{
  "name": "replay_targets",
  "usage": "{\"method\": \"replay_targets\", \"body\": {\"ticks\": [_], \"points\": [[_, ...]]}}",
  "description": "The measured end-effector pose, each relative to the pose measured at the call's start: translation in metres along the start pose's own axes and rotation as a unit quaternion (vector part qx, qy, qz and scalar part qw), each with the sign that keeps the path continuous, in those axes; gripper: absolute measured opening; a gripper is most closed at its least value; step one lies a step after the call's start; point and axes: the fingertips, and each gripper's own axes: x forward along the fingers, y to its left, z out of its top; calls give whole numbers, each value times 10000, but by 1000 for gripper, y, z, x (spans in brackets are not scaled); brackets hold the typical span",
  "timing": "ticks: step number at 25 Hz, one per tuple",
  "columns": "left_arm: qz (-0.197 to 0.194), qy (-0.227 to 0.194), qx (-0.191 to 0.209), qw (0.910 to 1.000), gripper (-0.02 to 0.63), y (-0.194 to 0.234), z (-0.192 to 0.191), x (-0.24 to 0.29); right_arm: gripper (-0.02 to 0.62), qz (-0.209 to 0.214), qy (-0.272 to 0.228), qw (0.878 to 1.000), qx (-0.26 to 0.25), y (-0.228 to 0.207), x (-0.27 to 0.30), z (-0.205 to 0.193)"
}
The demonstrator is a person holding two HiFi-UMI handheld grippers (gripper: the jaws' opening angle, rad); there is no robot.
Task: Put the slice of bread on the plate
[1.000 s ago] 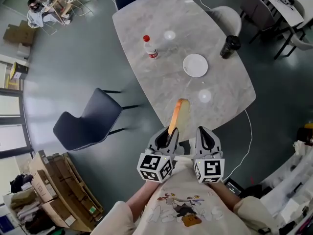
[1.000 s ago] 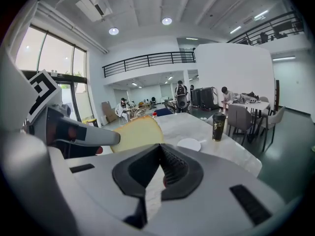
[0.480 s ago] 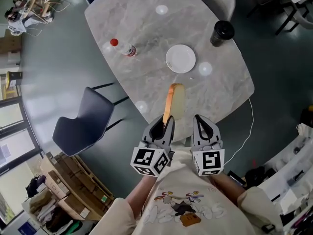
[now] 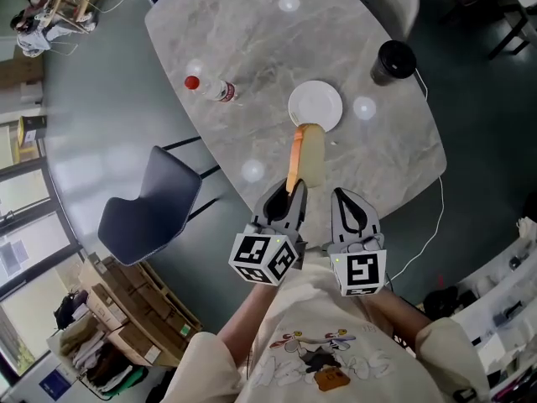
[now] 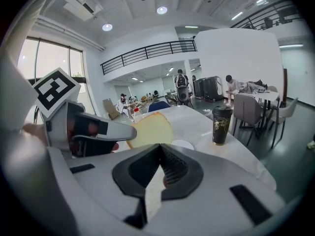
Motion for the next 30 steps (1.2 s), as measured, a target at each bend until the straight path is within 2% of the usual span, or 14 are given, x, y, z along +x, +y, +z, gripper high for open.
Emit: {"method": "replay_targets", "body": {"ticks": [12, 22, 30], "points": [[129, 133, -114, 9998, 95, 20, -1, 62, 5, -262, 233, 9994, 6, -59, 43, -8], [281, 246, -196, 9991, 95, 47, -9, 114, 5, -178, 275, 9989, -337, -78, 87, -19], [197, 335, -338, 9987, 95, 53, -15, 152, 5, -83, 327, 9991, -271, -82, 108, -24]]}}
